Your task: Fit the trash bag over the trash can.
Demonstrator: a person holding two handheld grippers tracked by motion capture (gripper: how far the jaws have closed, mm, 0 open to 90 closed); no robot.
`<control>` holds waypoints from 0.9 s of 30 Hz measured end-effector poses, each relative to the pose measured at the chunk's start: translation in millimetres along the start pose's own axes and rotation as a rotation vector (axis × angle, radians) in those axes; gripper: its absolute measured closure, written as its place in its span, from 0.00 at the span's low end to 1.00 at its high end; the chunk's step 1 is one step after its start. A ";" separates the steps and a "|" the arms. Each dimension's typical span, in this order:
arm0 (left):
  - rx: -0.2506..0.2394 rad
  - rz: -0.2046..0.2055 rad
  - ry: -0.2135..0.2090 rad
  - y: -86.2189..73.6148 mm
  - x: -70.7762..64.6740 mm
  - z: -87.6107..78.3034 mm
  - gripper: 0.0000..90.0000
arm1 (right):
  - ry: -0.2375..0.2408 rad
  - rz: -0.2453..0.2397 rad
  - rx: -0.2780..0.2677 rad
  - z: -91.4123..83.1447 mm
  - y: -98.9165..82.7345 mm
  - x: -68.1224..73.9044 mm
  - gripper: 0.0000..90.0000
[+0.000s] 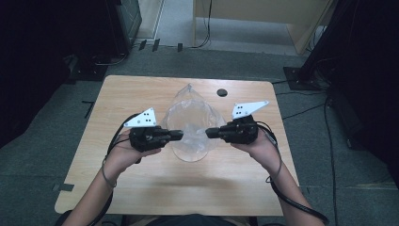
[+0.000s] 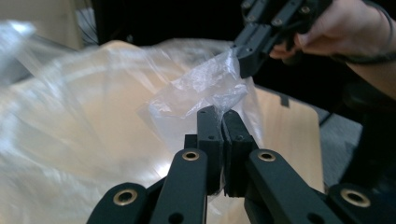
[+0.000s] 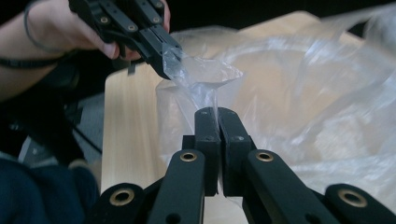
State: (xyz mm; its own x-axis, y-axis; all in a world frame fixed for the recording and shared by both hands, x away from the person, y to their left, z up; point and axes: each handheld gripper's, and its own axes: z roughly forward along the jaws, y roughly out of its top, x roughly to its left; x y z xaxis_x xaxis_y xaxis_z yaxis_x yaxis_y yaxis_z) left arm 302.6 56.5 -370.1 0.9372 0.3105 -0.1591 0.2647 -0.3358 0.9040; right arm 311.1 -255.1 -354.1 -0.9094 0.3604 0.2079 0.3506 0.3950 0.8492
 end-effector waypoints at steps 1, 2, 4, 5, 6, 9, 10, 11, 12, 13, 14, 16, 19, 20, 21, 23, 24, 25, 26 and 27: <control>0.007 -0.008 -0.016 -3.2 -1.3 1.2 0.98 | -0.019 -0.010 0.036 2.6 -3.1 1.0 0.98; 0.020 -0.005 -0.026 -6.6 -2.3 2.1 0.98 | -0.014 -0.007 0.052 4.8 -5.7 0.8 0.98; 0.042 -0.009 -0.039 -12.4 -2.7 3.9 0.97 | 0.018 0.013 0.049 7.6 -10.0 0.0 0.98; 0.053 -0.015 -0.045 -15.3 -2.2 4.7 0.97 | 0.034 0.025 0.054 9.8 -11.8 -0.2 0.99; 0.063 -0.025 -0.057 -18.9 -1.7 5.9 0.97 | 0.046 0.032 0.061 12.2 -13.2 0.1 0.99; 0.094 -0.037 -0.077 -25.5 0.3 9.6 0.97 | 0.091 0.040 0.096 19.2 -16.1 2.1 0.99; 0.101 -0.042 -0.073 -28.3 1.5 11.4 0.96 | 0.096 0.039 0.117 22.4 -17.1 2.8 0.99; 0.109 -0.048 -0.073 -29.9 2.7 12.3 0.96 | 0.095 0.030 0.144 26.3 -18.8 3.3 0.99; 0.120 -0.048 -0.063 -32.6 4.9 13.6 0.96 | 0.097 0.027 0.154 29.0 -20.2 3.2 0.99; 0.125 -0.055 -0.057 -34.1 5.6 14.4 0.96 | 0.096 0.027 0.167 32.8 -22.7 2.5 0.99; 0.133 -0.056 -0.057 -36.0 7.0 15.1 0.96 | 0.097 0.034 0.178 34.8 -24.1 1.9 0.99; 0.134 -0.066 -0.047 -39.4 9.3 16.2 0.96 | 0.088 0.036 0.199 39.2 -27.9 -0.8 1.00; 0.127 -0.076 -0.029 -43.7 14.2 17.4 0.96 | 0.066 0.049 0.216 43.0 -33.7 -7.8 1.00; 0.121 -0.080 -0.027 -45.2 16.3 17.5 0.96 | 0.061 0.054 0.225 44.3 -35.9 -10.1 1.00; 0.116 -0.085 -0.028 -46.5 17.8 17.7 0.97 | 0.061 0.059 0.223 45.7 -38.4 -12.5 1.00; 0.118 -0.109 -0.020 -50.8 20.6 19.5 0.97 | 0.079 0.074 0.217 49.0 -44.0 -17.6 1.00; 0.121 -0.115 -0.018 -52.2 21.0 20.5 0.97 | 0.088 0.090 0.212 50.6 -46.3 -20.1 1.00; 0.121 -0.115 -0.017 -53.2 21.3 21.3 0.97 | 0.088 0.100 0.211 52.8 -48.4 -22.2 1.00; 0.124 -0.119 -0.017 -54.6 21.7 22.5 0.98 | 0.092 0.101 0.215 54.7 -49.8 -23.2 1.00; 0.129 -0.123 -0.013 -56.2 22.1 24.3 0.98 | 0.086 0.094 0.219 57.4 -51.9 -23.7 1.00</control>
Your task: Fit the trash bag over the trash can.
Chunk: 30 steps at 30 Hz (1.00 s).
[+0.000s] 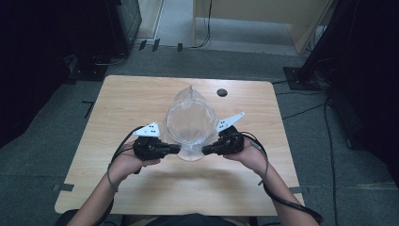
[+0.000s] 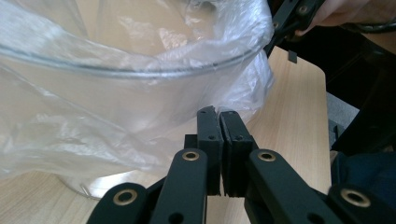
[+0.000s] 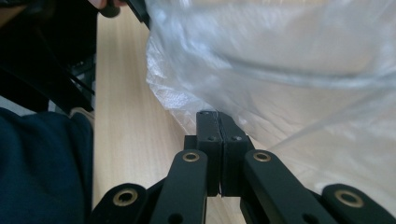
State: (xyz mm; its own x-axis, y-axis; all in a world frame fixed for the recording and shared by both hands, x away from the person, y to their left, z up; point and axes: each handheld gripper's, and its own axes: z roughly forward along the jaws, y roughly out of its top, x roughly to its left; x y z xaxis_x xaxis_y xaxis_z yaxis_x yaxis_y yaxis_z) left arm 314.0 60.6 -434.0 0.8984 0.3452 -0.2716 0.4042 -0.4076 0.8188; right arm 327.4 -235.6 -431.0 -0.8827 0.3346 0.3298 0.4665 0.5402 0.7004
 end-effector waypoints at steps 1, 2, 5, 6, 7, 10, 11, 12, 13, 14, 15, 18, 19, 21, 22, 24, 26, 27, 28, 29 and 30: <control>0.016 0.002 0.008 -1.9 1.8 2.3 0.98 | -0.003 -0.009 0.001 3.5 -1.6 -0.9 1.00; 0.024 -0.001 0.014 -3.3 3.0 3.7 0.98 | -0.008 -0.024 0.015 7.8 -3.5 -2.7 1.00; 0.055 -0.026 0.040 -8.0 6.7 7.1 0.98 | -0.038 -0.037 0.054 13.7 -6.1 -7.0 0.98; 0.048 -0.030 0.040 -7.9 6.9 6.2 0.97 | -0.060 -0.046 0.067 13.6 -6.4 -7.2 0.94; 0.033 -0.029 0.037 -6.7 6.7 3.1 0.95 | -0.057 -0.046 0.059 12.3 -6.0 -7.1 0.91; -0.013 -0.014 0.028 -2.0 4.7 -7.3 0.84 | -0.027 -0.077 0.005 0.5 -1.8 0.0 0.76; -0.030 -0.009 0.024 -1.0 4.1 -10.7 0.79 | -0.010 -0.088 -0.023 -5.7 0.2 3.6 0.72; -0.047 -0.008 0.022 -0.2 3.5 -13.6 0.75 | -0.003 -0.092 -0.036 -10.8 1.3 6.3 0.69; -0.060 -0.005 0.018 0.4 3.7 -16.4 0.71 | 0.004 -0.098 -0.048 -15.5 2.3 8.4 0.67; -0.069 -0.006 0.015 1.1 3.8 -18.7 0.66 | 0.004 -0.106 -0.059 -19.9 2.9 10.2 0.65; -0.087 -0.006 0.007 2.1 4.4 -21.9 0.64 | 0.001 -0.114 -0.066 -23.4 3.1 10.8 0.64; -0.127 -0.017 -0.003 5.1 4.7 -30.4 0.57 | 0.008 -0.104 -0.118 -34.8 4.2 10.4 0.60; -0.135 -0.013 -0.003 6.0 4.4 -32.7 0.55 | 0.015 -0.096 -0.139 -39.0 4.7 10.0 0.60; -0.144 0.002 0.011 8.4 4.2 -37.3 0.53 | 0.010 -0.102 -0.173 -43.9 5.7 9.6 0.58; -0.155 0.004 0.017 9.7 4.6 -39.0 0.52 | -0.002 -0.110 -0.201 -46.2 6.6 9.4 0.56; -0.170 -0.005 0.016 12.7 6.5 -41.5 0.52 | -0.034 -0.115 -0.254 -49.7 10.1 7.8 0.56; -0.179 0.000 0.025 15.8 7.3 -43.6 0.52 | -0.054 -0.125 -0.283 -50.7 13.4 7.4 0.56; -0.181 0.005 0.030 17.4 7.8 -44.4 0.52 | -0.074 -0.125 -0.292 -51.1 15.3 7.6 0.56; -0.183 0.008 0.034 18.1 8.1 -44.8 0.51 | -0.099 -0.120 -0.307 -51.5 17.5 7.2 0.57; -0.185 0.009 0.036 19.0 8.7 -45.0 0.51 | -0.109 -0.111 -0.316 -52.1 18.7 6.7 0.57; -0.187 0.012 0.043 20.0 9.2 -45.1 0.51 | -0.121 -0.101 -0.326 -52.9 20.1 5.9 0.58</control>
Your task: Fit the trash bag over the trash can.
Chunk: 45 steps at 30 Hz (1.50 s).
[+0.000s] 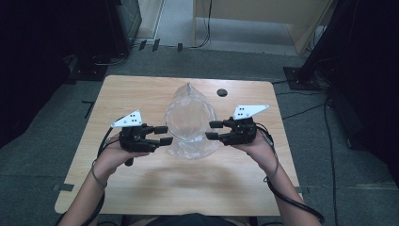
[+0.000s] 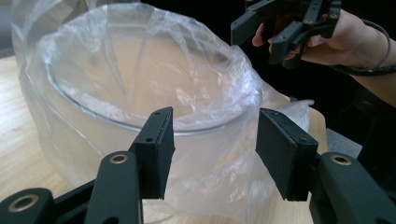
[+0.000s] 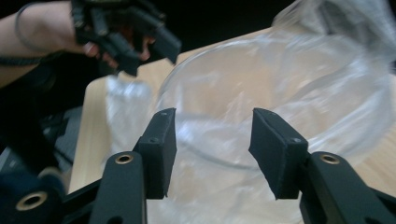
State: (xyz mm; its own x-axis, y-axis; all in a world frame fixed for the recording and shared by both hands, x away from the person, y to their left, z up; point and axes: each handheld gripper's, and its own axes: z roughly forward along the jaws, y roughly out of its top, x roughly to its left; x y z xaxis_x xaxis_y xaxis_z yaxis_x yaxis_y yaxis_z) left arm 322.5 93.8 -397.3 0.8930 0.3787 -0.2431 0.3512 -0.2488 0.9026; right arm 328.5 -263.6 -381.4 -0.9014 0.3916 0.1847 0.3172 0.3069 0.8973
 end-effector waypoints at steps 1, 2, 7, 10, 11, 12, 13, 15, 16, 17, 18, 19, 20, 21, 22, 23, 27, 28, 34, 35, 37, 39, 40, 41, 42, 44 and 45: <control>0.002 0.003 0.007 0.9 0.6 0.0 0.51 | -0.013 0.011 -0.011 -0.7 1.1 -0.7 0.65; 0.006 0.010 0.017 2.3 1.4 -0.2 0.51 | -0.016 0.025 -0.016 -2.1 2.1 -1.4 0.72; 0.012 0.005 0.040 9.7 7.9 -0.1 0.51 | -0.061 0.049 -0.037 -5.8 4.9 -3.6 0.72; 0.008 0.007 0.049 15.1 13.9 1.0 0.50 | -0.078 0.044 -0.023 -3.3 5.8 -6.1 0.68; 0.010 0.003 0.050 16.0 15.0 1.4 0.49 | -0.084 0.050 -0.020 -2.1 6.2 -6.9 0.66; 0.020 0.003 0.049 17.4 16.7 2.0 0.49 | -0.086 0.052 -0.018 -1.3 6.6 -7.4 0.65; 0.027 0.009 0.052 18.5 17.8 2.7 0.47 | -0.082 0.054 -0.006 0.1 7.3 -8.9 0.63; 0.029 0.021 0.062 20.7 19.6 3.1 0.46 | -0.081 0.049 0.015 2.9 8.2 -10.5 0.60; 0.033 0.023 0.072 23.0 21.0 2.7 0.44 | -0.077 0.040 0.029 4.9 8.8 -11.4 0.59; 0.029 0.026 0.091 24.4 21.7 2.7 0.43 | -0.082 0.031 0.042 7.1 9.9 -11.6 0.59; 0.029 0.029 0.107 25.5 22.9 1.9 0.41 | -0.084 0.031 0.055 8.3 11.2 -11.9 0.65; 0.030 0.032 0.116 26.0 24.7 1.3 0.39 | -0.098 0.031 0.054 8.7 12.8 -11.5 0.66; 0.037 0.023 0.120 26.1 26.7 0.9 0.39 | -0.106 0.030 0.044 9.2 14.6 -11.8 0.66; 0.048 0.018 0.124 26.4 28.9 0.5 0.39 | -0.104 0.036 0.038 10.1 16.5 -12.8 0.64; 0.052 0.013 0.132 26.6 30.8 0.6 0.39 | -0.103 0.040 0.036 11.0 18.4 -14.0 0.61; 0.054 0.011 0.140 27.1 32.3 0.5 0.39 | -0.101 0.042 0.036 11.9 20.4 -15.4 0.60; 0.029 -0.024 0.146 31.4 37.4 -1.6 0.42 | -0.075 0.049 0.047 15.8 27.3 -19.9 0.71; 0.008 -0.034 0.133 31.8 38.4 -2.8 0.45 | -0.077 0.061 0.046 15.7 29.0 -20.8 0.77; -0.008 -0.048 0.126 26.8 40.4 -6.0 0.57 | -0.095 0.061 0.053 23.2 43.7 -23.8 0.83; -0.012 -0.048 0.128 26.3 40.8 -6.5 0.56 | -0.104 0.037 0.058 25.4 45.6 -23.2 0.82; -0.025 -0.060 0.135 25.4 42.0 -6.2 0.55 | -0.114 0.009 0.084 33.7 52.8 -23.5 0.81; -0.019 -0.061 0.138 23.8 42.3 -4.2 0.54 | -0.099 0.031 0.089 41.2 57.9 -26.4 0.81; -0.013 -0.056 0.137 22.9 42.1 -3.1 0.53 | -0.088 0.059 0.095 45.6 60.1 -29.3 0.81; -0.009 -0.049 0.136 22.3 41.8 -1.8 0.53 | -0.052 0.073 0.113 50.9 62.3 -33.6 0.81; -0.003 -0.042 0.135 21.9 41.3 -1.1 0.53 | -0.050 0.072 0.122 55.8 63.9 -35.9 0.81; -0.006 -0.042 0.136 22.2 41.5 -0.7 0.53 | -0.066 0.047 0.163 67.6 69.4 -39.8 0.85; -0.012 -0.046 0.134 22.4 41.7 -0.8 0.52 | -0.060 0.036 0.183 71.7 71.9 -40.7 0.87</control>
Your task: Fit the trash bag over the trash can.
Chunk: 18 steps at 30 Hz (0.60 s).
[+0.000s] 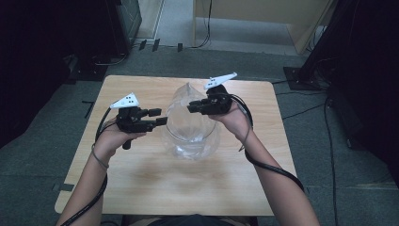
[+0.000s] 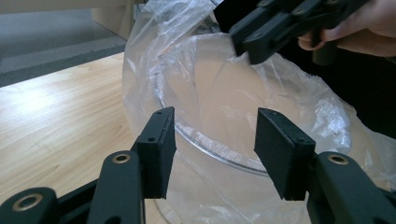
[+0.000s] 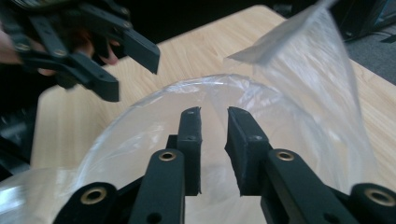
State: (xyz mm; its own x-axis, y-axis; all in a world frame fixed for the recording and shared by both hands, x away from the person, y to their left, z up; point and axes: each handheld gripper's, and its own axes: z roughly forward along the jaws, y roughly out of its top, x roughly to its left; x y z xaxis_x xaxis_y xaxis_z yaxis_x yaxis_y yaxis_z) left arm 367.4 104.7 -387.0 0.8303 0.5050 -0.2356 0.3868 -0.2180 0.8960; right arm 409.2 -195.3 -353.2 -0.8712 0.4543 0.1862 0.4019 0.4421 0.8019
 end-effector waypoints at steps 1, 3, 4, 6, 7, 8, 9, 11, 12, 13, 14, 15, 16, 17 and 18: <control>-0.004 -0.003 -0.001 0.0 0.1 0.0 0.53 | -0.004 -0.014 0.026 5.7 5.5 0.1 0.89; -0.006 -0.006 -0.006 -0.4 0.3 0.4 0.53 | 0.002 -0.033 0.058 14.0 13.2 0.4 0.90; -0.005 -0.004 -0.007 -0.8 0.4 1.0 0.53 | 0.001 -0.045 0.073 18.6 16.7 0.4 0.91; 0.001 0.003 0.004 -1.5 1.1 1.7 0.55 | 0.009 -0.052 0.116 29.7 21.1 -1.2 0.91; -0.001 0.001 0.007 -1.7 1.4 2.1 0.55 | 0.015 -0.040 0.131 33.4 21.9 -2.2 0.91; -0.004 -0.003 0.010 -1.8 1.8 2.2 0.55 | 0.029 -0.028 0.155 38.6 22.5 -3.7 0.91; -0.009 -0.010 0.013 -2.0 1.9 2.7 0.55 | 0.036 -0.022 0.180 43.6 23.0 -4.1 0.91; -0.009 -0.008 0.017 -2.6 1.7 3.7 0.55 | 0.062 -0.011 0.241 53.5 24.5 -4.1 0.91; -0.004 -0.006 0.016 -3.0 1.6 4.4 0.55 | 0.071 -0.002 0.271 58.0 25.5 -3.8 0.90; -0.002 -0.005 0.015 -3.5 1.2 5.3 0.55 | 0.073 0.011 0.301 62.7 26.9 -3.9 0.88; 0.002 -0.001 0.014 -3.9 1.1 6.1 0.55 | 0.069 0.029 0.327 66.6 28.2 -4.1 0.86; 0.002 -0.003 0.013 -4.4 0.6 7.2 0.55 | 0.063 0.061 0.353 70.2 29.6 -4.6 0.85; 0.003 -0.003 0.012 -4.7 0.2 7.9 0.54 | 0.049 0.087 0.360 73.6 31.6 -5.2 0.85; 0.004 -0.004 0.011 -4.8 -0.1 8.3 0.54 | 0.042 0.099 0.354 76.1 32.5 -5.2 0.82; 0.006 -0.004 0.006 -5.1 -0.7 9.0 0.54 | 0.034 0.105 0.351 78.2 32.7 -5.2 0.78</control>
State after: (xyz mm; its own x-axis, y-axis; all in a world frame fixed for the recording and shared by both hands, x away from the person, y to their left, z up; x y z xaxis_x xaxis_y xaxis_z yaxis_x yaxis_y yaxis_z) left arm 368.5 97.9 -394.8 0.8261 0.5113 -0.2368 0.3927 -0.2211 0.8927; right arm 448.9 -122.7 -372.3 -0.8266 0.4880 0.2804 0.5567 0.6359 0.5345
